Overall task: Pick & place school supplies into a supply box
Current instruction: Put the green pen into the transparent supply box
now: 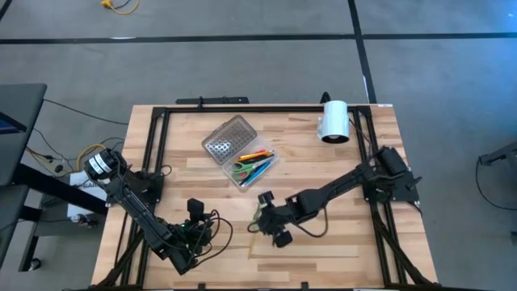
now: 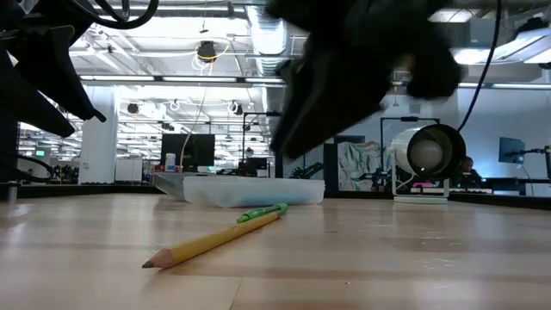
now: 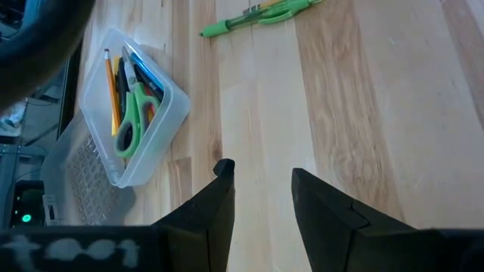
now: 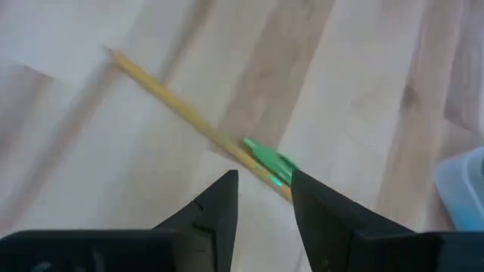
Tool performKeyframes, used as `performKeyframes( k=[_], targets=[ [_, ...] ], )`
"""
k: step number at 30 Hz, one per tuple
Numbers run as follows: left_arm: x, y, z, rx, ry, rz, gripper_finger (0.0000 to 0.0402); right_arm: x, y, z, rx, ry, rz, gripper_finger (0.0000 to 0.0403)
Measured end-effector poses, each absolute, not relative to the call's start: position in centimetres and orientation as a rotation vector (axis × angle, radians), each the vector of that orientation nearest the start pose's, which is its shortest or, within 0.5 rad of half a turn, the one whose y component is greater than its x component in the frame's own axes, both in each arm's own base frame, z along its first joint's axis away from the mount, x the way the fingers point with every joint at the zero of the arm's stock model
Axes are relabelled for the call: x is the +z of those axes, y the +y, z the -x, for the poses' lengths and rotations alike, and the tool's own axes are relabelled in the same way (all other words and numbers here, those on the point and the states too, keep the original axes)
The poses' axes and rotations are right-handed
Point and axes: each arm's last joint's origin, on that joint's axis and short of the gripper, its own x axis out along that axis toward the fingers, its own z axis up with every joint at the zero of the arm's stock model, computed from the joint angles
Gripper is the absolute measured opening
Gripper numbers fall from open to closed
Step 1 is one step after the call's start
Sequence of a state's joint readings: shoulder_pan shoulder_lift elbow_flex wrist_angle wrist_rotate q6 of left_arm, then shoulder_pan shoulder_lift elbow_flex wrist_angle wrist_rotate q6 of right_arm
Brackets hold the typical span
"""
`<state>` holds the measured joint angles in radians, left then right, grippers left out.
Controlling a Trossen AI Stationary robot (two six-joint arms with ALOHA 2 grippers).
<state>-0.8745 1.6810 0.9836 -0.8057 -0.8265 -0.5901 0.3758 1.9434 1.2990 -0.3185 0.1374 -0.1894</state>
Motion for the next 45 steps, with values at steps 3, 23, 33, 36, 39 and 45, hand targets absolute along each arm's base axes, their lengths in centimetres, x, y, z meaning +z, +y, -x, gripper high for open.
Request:
performKeyframes(
  k=[3, 23, 33, 36, 39, 45],
  targets=[
    [16.7, -20.2, -19.7, 0.242, 0.918, -0.588, 0.0123, 19.2, 15.4, -36.7, 0.293, 0.907, 0.425, 0.0118],
    [16.8, -20.2, -19.7, 0.250, 0.906, -0.598, 0.0123, 23.3, 18.2, -34.6, 0.483, 0.742, 0.392, 0.0118],
    [16.8, -20.1, -19.9, 0.255, 0.905, -0.594, 0.0123, 17.9, 17.9, -37.6, 0.549, 0.789, 0.359, 0.0118],
    [16.8, -20.1, -19.9, 0.255, 0.905, -0.594, 0.0123, 16.5, 17.0, -38.4, 0.510, 0.824, 0.359, 0.0118],
    [16.8, -20.1, -19.9, 0.255, 0.905, -0.594, 0.0123, 15.5, 15.8, -39.0, 0.454, 0.855, 0.372, 0.0118],
    [16.8, -20.1, -19.9, 0.255, 0.905, -0.594, 0.0123, 15.2, 13.6, -39.6, 0.405, 0.884, 0.356, 0.0118]
  ],
)
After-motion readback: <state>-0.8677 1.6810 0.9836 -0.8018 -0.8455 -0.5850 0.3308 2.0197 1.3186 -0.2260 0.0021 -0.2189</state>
